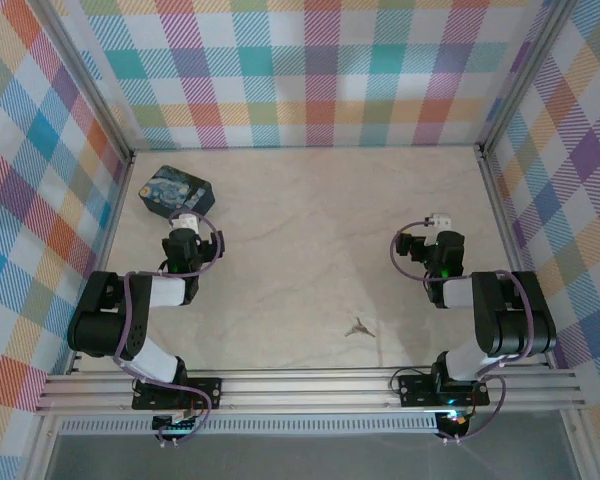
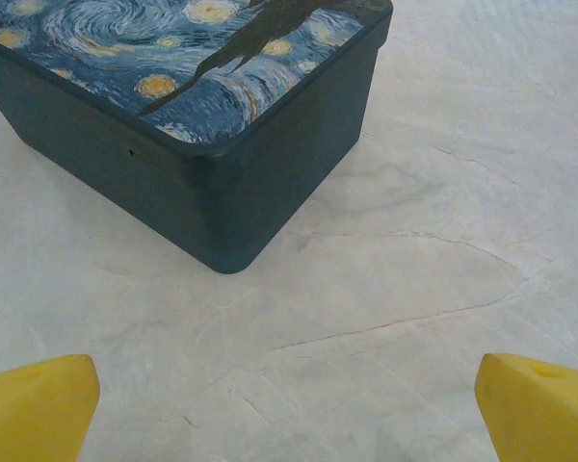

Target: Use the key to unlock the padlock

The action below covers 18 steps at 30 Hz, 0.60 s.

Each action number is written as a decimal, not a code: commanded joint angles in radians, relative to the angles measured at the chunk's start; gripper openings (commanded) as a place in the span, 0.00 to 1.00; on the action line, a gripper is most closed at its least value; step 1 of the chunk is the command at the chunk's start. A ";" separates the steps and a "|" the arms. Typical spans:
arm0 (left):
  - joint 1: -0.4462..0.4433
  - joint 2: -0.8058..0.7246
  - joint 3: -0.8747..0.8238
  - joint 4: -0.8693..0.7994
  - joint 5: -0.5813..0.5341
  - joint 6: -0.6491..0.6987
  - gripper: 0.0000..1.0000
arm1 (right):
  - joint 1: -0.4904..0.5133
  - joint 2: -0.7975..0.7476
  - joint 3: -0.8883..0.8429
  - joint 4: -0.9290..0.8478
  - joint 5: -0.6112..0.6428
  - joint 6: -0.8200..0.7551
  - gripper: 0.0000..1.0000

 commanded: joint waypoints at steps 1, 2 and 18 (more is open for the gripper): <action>0.006 -0.022 0.017 -0.010 0.029 0.018 1.00 | 0.004 -0.006 0.021 0.006 0.006 0.011 1.00; 0.006 -0.021 0.020 -0.016 0.040 0.023 1.00 | 0.005 -0.006 0.021 0.007 0.006 0.012 1.00; 0.010 -0.016 0.042 -0.049 0.092 0.039 1.00 | 0.005 -0.006 0.021 0.008 0.006 0.011 1.00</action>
